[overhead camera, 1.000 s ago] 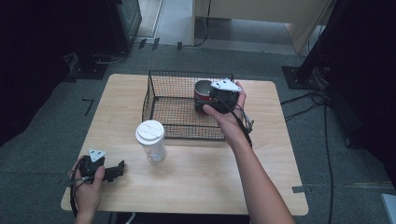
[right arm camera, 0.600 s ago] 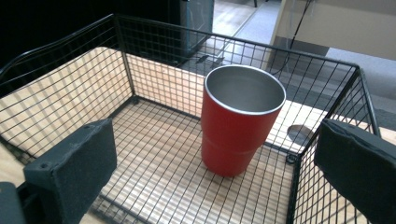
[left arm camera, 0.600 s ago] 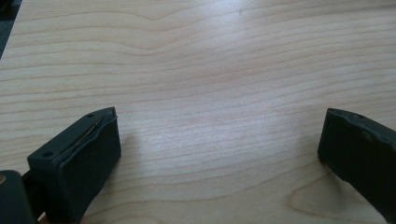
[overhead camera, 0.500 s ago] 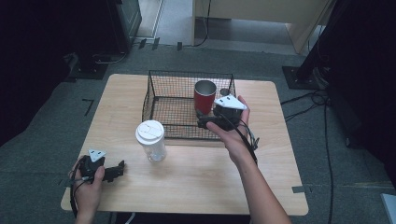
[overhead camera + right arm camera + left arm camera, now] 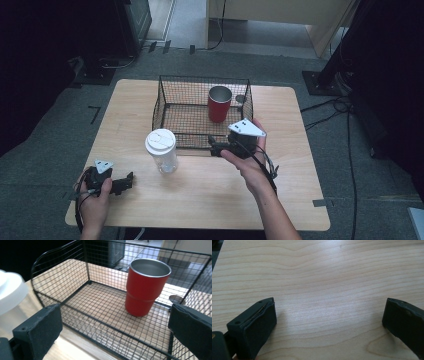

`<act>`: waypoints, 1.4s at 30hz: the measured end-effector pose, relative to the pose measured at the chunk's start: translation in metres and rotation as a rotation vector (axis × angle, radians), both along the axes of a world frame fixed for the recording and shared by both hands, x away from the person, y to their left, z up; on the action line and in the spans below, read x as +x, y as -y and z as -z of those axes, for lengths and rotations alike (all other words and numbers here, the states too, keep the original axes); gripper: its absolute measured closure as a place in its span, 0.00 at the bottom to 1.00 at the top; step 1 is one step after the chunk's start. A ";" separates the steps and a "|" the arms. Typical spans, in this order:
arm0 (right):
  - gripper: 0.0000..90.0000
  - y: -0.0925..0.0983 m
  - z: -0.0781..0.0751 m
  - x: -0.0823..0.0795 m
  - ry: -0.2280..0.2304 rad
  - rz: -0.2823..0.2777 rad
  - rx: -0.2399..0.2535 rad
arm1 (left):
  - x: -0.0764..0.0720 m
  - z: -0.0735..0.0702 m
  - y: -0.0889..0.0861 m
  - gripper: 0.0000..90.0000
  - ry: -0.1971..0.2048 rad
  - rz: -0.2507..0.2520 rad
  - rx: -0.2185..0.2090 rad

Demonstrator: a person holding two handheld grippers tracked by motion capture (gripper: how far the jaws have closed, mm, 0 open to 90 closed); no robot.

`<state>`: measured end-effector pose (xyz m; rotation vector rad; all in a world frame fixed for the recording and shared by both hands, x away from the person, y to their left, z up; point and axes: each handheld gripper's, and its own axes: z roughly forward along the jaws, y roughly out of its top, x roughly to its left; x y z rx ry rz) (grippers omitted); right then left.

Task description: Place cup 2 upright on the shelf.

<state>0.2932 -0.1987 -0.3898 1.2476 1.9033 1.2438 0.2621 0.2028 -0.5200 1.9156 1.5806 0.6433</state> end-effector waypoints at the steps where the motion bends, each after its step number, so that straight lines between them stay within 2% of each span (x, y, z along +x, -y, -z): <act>1: 0.00 -0.002 0.001 -0.002 0.004 -0.006 -0.009 | 0.000 0.000 0.000 0.00 0.000 0.000 0.000; 8: 0.00 -0.014 0.009 -0.011 0.007 -0.047 -0.018 | 0.000 0.000 0.000 0.00 0.001 0.000 -0.001; 16: 0.00 -0.029 0.016 -0.018 -0.001 -0.090 -0.002 | 0.000 0.000 0.000 0.00 0.000 0.000 -0.001; 42: 0.00 -0.074 0.028 -0.018 -0.027 -0.210 0.001 | 0.000 0.000 0.000 0.00 0.002 -0.001 -0.001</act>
